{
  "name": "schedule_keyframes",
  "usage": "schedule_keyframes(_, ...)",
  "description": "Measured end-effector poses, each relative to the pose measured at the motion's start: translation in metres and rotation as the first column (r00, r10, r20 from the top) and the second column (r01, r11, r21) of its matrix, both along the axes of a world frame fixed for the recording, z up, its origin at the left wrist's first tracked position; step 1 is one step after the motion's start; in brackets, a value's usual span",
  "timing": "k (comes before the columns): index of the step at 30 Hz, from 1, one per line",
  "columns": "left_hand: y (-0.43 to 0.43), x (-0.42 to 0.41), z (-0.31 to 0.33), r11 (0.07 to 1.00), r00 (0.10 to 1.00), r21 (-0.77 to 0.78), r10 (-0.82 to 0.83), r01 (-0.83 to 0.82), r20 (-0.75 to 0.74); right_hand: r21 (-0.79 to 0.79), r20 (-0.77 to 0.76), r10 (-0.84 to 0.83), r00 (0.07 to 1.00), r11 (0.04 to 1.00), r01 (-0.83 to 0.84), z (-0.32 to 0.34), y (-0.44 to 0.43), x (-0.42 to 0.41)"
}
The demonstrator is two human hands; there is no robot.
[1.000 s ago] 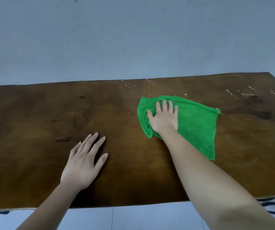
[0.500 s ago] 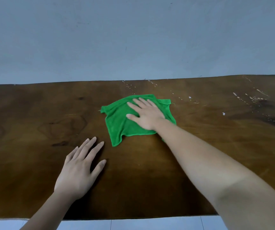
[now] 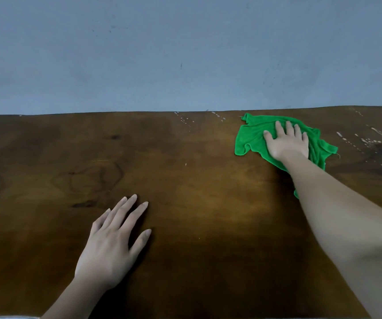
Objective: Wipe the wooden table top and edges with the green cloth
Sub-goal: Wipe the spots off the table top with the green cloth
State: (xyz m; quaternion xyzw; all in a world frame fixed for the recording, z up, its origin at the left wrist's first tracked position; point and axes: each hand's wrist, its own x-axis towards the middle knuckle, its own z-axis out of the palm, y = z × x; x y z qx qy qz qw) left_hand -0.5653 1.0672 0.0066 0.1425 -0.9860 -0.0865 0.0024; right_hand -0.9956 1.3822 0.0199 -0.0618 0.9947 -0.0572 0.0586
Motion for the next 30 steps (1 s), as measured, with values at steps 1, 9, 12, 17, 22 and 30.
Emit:
schedule_keyframes(1, 0.000, 0.000, 0.000, 1.000, 1.000, -0.001, 0.000, 0.000, 0.002, 0.006, 0.001, -0.032, 0.999, 0.999, 0.032, 0.000, -0.013, 0.000)
schedule_keyframes(9, 0.001, -0.001, 0.003, 1.000, 1.000, -0.002, -0.003, 0.003, 0.002, 0.033, 0.010, 0.155, 0.988, 0.987, -0.155, 0.003, -0.166, 0.028)
schedule_keyframes(12, 0.000, 0.000, 0.002, 1.000, 1.000, -0.005, -0.009, 0.009, -0.002, 0.021, 0.011, 0.306, 0.952, 0.952, -0.306, 0.005, -0.229, 0.053)
schedule_keyframes(17, -0.001, -0.001, 0.004, 1.000, 1.000, 0.006, -0.006, 0.006, 0.015, -0.002, 0.031, 0.602, 0.798, 0.799, -0.602, 0.007, -0.299, 0.093)
schedule_keyframes(22, -0.001, 0.000, 0.006, 1.000, 1.000, 0.007, 0.002, -0.002, 0.011, 0.002, 0.015, 0.707, 0.707, 0.707, -0.707, 0.006, -0.285, 0.072)
schedule_keyframes(30, 0.001, 0.000, 0.008, 1.000, 1.000, 0.025, 0.005, -0.005, -0.009, -0.043, -0.028, 0.459, 0.888, 0.887, -0.460, 0.005, -0.176, 0.010)
